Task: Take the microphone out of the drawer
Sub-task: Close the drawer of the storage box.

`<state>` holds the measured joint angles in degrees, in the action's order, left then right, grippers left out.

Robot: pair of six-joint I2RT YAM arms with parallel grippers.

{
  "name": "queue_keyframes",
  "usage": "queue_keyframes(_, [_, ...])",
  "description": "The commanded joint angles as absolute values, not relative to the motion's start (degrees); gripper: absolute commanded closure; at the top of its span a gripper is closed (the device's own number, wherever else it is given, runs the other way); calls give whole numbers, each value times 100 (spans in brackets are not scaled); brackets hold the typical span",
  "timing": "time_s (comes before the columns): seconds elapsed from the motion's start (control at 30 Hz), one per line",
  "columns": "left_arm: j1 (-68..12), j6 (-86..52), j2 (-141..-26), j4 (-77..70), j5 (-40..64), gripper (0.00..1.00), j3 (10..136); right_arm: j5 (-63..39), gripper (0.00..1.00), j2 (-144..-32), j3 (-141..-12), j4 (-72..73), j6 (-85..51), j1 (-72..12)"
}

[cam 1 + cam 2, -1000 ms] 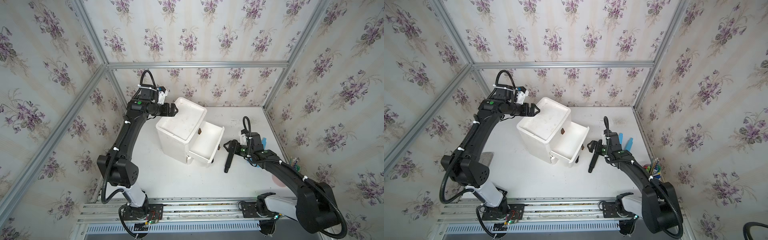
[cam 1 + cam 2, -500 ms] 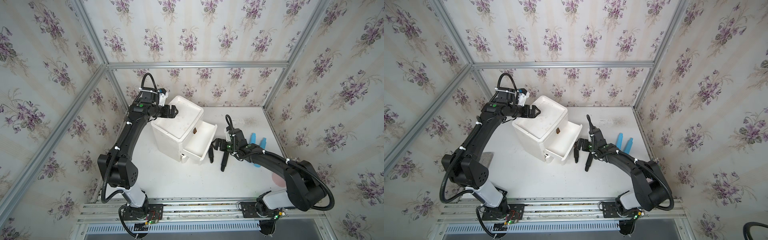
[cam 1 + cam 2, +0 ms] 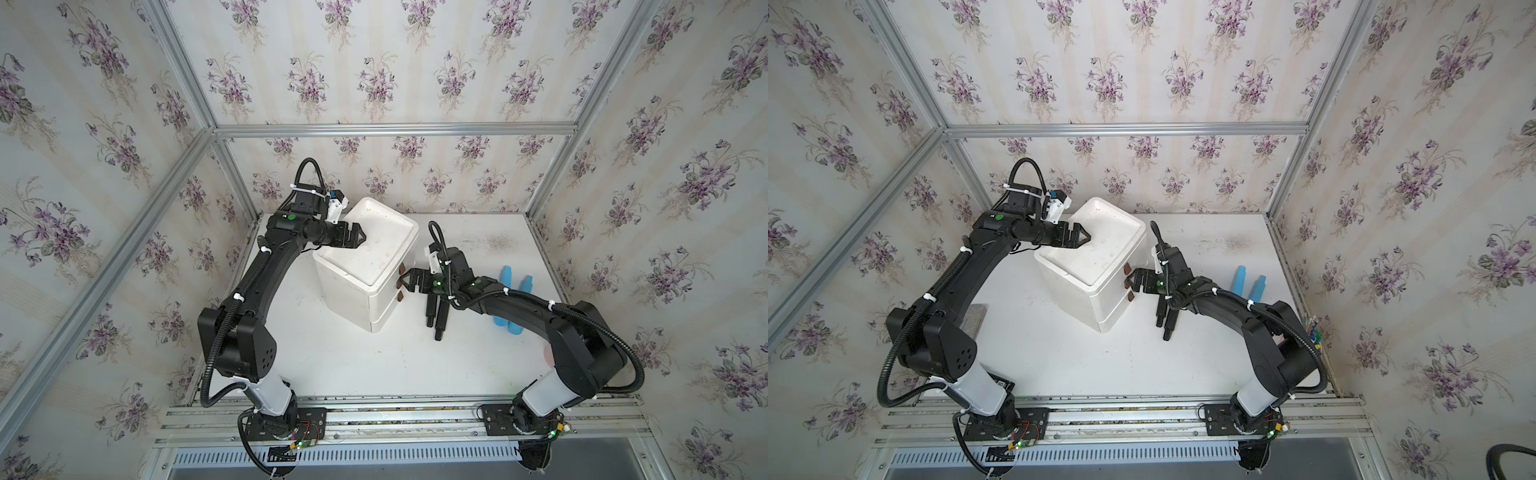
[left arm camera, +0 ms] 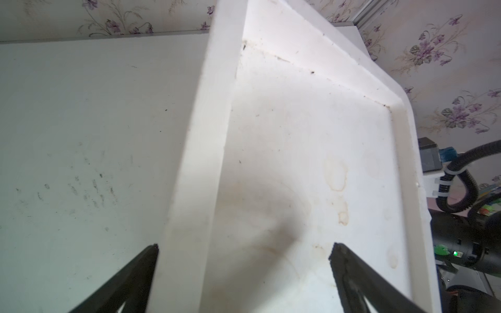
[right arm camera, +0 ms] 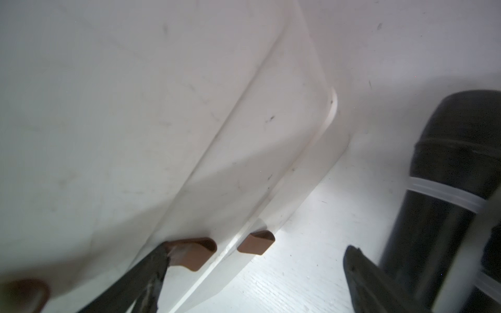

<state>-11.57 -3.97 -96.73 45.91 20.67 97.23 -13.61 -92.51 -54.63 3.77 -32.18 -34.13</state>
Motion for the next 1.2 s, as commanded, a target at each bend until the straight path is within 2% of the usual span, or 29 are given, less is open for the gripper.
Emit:
queue_keyframes(0.0, [-1213,-483,-9609,4801,2471,1,9669,-1654,0,-9388,-5450,705,-3352,-3507])
queue_keyframes(0.33, [-1121,-642,-9572,4811,1948,1,9559,-1531,0,-8967,-4962,645,-3331,-3491])
queue_keyframes(0.6, [-1061,-703,-9575,4816,1994,1,9554,-2165,0,-8814,-4036,1957,-3339,-3392])
queue_keyframes(0.9, [-1055,-699,-9563,4813,2061,1,9539,-1891,22,-9175,-3961,1987,-2201,-3401])
queue_keyframes(1.17, [-1046,-685,-9561,4815,2102,1,9545,-1988,23,-9170,-3874,2435,-1565,-3401])
